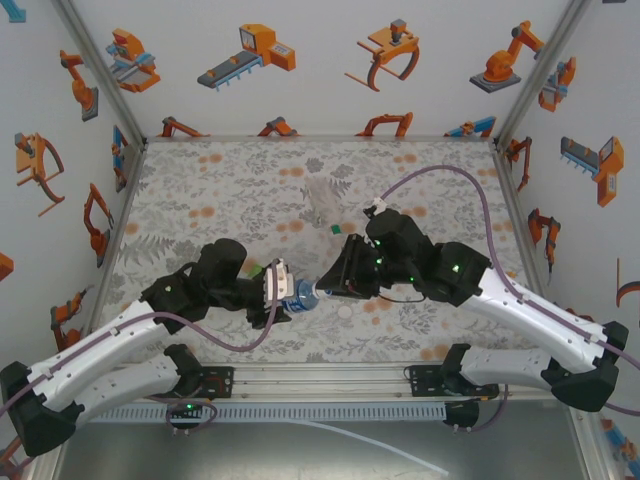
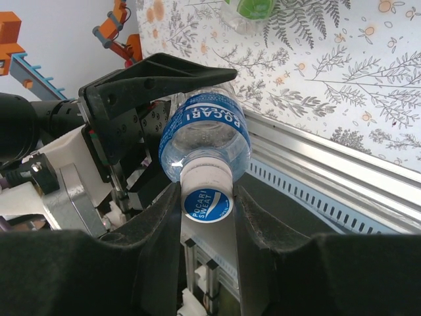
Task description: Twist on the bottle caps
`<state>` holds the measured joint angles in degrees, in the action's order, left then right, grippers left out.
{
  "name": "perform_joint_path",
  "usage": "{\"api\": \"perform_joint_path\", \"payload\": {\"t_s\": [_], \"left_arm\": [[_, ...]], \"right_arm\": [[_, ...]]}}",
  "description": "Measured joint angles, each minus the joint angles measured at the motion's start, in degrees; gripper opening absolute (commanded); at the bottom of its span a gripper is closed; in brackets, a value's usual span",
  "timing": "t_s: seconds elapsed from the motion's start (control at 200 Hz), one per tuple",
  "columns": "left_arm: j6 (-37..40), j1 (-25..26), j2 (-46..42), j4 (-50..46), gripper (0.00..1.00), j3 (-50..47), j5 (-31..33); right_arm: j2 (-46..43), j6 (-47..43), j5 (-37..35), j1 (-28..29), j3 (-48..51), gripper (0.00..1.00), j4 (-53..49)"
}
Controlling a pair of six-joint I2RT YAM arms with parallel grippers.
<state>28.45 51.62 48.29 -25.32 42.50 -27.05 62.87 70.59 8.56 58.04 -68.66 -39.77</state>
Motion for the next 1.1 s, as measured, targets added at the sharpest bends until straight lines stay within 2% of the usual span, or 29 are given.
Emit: {"api": "perform_joint_path", "payload": {"t_s": [0.165, 0.26, 0.315, 0.461, 0.641, 0.741, 0.921, 1.097], "left_arm": [[0.4, 0.0, 0.3, 0.1, 0.0, 0.0, 0.3], [0.6, 0.2, 0.3, 1.9, 0.0, 0.0, -0.1], [0.7, 0.2, 0.3, 3.0, 0.0, 0.0, -0.2], [0.6, 0.4, 0.3, 4.0, 0.0, 0.0, -0.3], [0.6, 0.4, 0.5, 3.8, 0.0, 0.0, -2.0], [0.5, 0.4, 1.2, 3.4, 0.0, 0.1, -3.4], [-0.1, 0.4, 2.3, 2.5, 0.0, 0.7, -6.0], [-0.8, 0.4, 2.7, 1.9, 0.0, 2.1, -7.8]], "right_arm": [[0.1, -0.5, 0.5, -0.2, -0.2, 0.41, -0.1], [0.1, -3.5, -0.8, -0.2, -1.1, 0.62, -1.0], [-0.2, -6.0, -1.9, -0.3, -1.9, 0.67, -1.5], [-1.9, -15.8, -4.2, -0.5, -3.9, 0.64, -2.0], [-5.1, -36.8, -4.0, -0.6, -5.2, 0.6, -0.2], [-6.3, -51.1, 0.1, -0.7, -5.2, 0.56, 1.6], [-6.1, -77.3, 12.4, -0.6, -5.2, 0.54, 2.0], [-4.9, -93.0, 19.5, -0.5, -5.2, 0.5, 0.9]]}}
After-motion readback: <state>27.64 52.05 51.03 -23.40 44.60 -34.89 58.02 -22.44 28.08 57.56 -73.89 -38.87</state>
